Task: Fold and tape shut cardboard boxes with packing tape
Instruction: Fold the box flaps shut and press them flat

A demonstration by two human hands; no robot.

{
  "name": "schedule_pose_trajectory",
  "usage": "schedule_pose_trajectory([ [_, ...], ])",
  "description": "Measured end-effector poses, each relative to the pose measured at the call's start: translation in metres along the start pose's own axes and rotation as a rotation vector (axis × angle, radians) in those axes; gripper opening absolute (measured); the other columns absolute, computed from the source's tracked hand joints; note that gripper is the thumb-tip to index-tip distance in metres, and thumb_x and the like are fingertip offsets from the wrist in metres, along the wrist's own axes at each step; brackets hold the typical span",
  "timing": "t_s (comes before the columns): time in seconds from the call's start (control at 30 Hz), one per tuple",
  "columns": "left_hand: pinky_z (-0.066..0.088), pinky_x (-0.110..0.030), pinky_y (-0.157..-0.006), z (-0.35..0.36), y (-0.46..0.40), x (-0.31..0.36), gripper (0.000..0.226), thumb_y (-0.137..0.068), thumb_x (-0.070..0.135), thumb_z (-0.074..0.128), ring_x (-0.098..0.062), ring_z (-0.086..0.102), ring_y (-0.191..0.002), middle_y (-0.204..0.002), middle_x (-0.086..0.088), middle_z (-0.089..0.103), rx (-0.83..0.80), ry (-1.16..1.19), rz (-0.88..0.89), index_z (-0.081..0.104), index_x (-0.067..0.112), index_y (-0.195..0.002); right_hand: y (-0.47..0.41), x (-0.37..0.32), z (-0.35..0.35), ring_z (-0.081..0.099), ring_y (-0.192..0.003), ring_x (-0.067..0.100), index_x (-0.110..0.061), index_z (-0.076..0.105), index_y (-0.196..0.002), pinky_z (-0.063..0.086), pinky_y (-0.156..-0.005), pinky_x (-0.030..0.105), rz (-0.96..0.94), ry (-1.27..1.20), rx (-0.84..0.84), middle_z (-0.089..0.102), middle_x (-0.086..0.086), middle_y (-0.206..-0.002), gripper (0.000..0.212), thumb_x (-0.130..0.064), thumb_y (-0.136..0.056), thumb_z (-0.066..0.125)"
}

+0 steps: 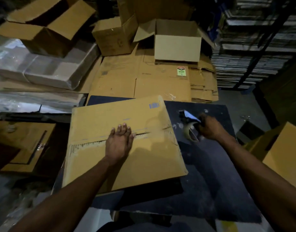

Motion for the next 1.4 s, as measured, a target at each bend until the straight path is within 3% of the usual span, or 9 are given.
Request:
schedule_pose_trajectory([
  [0.23, 0.042, -0.044, -0.121, -0.032, -0.011, 0.049, 0.057, -0.116, 0.051, 0.031, -0.029, 0.059, -0.143, -0.155, -0.008, 0.064, 0.045, 0.297, 0.093, 0.063, 0.020, -0.151, 0.024, -0.148, -0.065, 0.077, -0.087, 0.013, -0.035, 0.052, -0.144, 0.064, -0.070, 0.036, -0.239, -0.420, -0.030, 0.075, -0.002, -0.109, 0.066, -0.008, -0.090, 0.081],
  [0.33, 0.062, -0.040, -0.095, -0.066, -0.005, 0.016, 0.053, -0.111, 0.059, 0.048, -0.026, 0.075, -0.114, -0.130, -0.003, 0.079, 0.179, 0.630, -0.092, 0.073, 0.024, -0.141, 0.033, -0.190, -0.063, 0.075, -0.098, 0.006, -0.040, 0.055, -0.148, 0.065, -0.071, 0.030, -0.284, -0.474, -0.071, 0.073, -0.008, -0.117, 0.079, -0.006, -0.085, 0.088],
  [0.43, 0.067, -0.053, -0.086, -0.091, 0.003, -0.023, 0.058, -0.104, 0.076, 0.051, -0.020, 0.078, -0.100, -0.107, 0.007, 0.082, 0.209, 1.078, -0.350, 0.080, 0.029, -0.121, 0.039, -0.223, -0.056, 0.071, -0.108, 0.003, -0.042, 0.060, -0.145, 0.067, -0.073, 0.032, -0.337, -0.460, -0.068, 0.072, -0.012, -0.121, 0.081, -0.005, -0.079, 0.092],
  [0.6, 0.064, -0.045, -0.082, -0.137, 0.017, -0.041, 0.042, -0.110, 0.055, 0.056, -0.022, 0.075, -0.110, -0.114, 0.008, 0.082, 0.104, 1.574, -0.532, 0.082, 0.022, -0.116, 0.046, -0.271, -0.044, 0.067, -0.114, -0.002, -0.040, 0.068, -0.134, 0.065, -0.086, 0.037, -0.443, -0.395, -0.059, 0.072, -0.020, -0.124, 0.073, -0.007, -0.074, 0.093],
  [0.9, 0.051, -0.046, -0.103, -0.178, 0.027, -0.070, 0.048, -0.110, 0.062, 0.050, -0.016, 0.069, -0.123, -0.123, 0.014, 0.080, 0.144, 1.692, -0.489, 0.081, 0.029, -0.126, 0.045, -0.333, -0.022, 0.068, -0.122, 0.008, -0.025, 0.071, -0.124, 0.064, -0.091, 0.040, -0.556, -0.523, -0.215, 0.074, -0.008, -0.124, 0.056, -0.008, -0.077, 0.094],
  [1.03, 0.051, -0.024, -0.089, -0.184, 0.028, -0.074, 0.037, -0.109, 0.046, 0.063, 0.012, 0.068, -0.104, -0.119, 0.014, 0.080, 0.237, 1.660, -0.490, 0.083, 0.020, -0.124, 0.035, -0.345, -0.014, 0.068, -0.116, 0.006, -0.031, 0.071, -0.119, 0.066, -0.086, 0.044, -0.559, -0.482, -0.183, 0.074, -0.012, -0.119, 0.058, -0.007, -0.073, 0.096],
  [1.1, 0.052, -0.025, -0.092, -0.179, 0.028, -0.075, 0.031, -0.107, 0.039, 0.068, 0.016, 0.066, -0.099, -0.122, 0.012, 0.079, 0.258, 1.669, -0.515, 0.084, 0.017, -0.122, 0.031, -0.349, -0.012, 0.068, -0.115, 0.005, -0.035, 0.070, -0.121, 0.066, -0.081, 0.042, -0.580, -0.435, -0.146, 0.072, -0.016, -0.121, 0.063, -0.008, -0.071, 0.098],
  [1.3, 0.048, -0.029, -0.087, -0.170, 0.031, -0.070, 0.029, -0.107, 0.040, 0.069, 0.001, 0.067, -0.097, -0.086, 0.025, 0.079, 0.199, 1.723, -0.630, 0.086, 0.016, -0.109, 0.025, -0.352, -0.005, 0.066, -0.111, 0.003, -0.036, 0.069, -0.121, 0.065, -0.084, 0.039, -0.627, -0.361, -0.065, 0.069, -0.019, -0.120, 0.067, -0.009, -0.068, 0.100],
  [1.4, 0.047, -0.038, -0.086, -0.169, 0.031, -0.069, 0.033, -0.103, 0.046, 0.072, -0.017, 0.068, -0.109, -0.104, 0.013, 0.081, 0.148, 1.805, -0.717, 0.086, 0.016, -0.109, 0.021, -0.350, -0.003, 0.065, -0.110, 0.007, -0.038, 0.068, -0.121, 0.064, -0.084, 0.043, -0.641, -0.321, -0.041, 0.067, -0.017, -0.120, 0.067, -0.014, -0.068, 0.100],
])
Point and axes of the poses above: each hand's wrist, its own y-axis away from the middle knuckle, its own z-axis out of the palm, x = y × z, the point moved 4 cm from there along -y, towards the middle knuckle
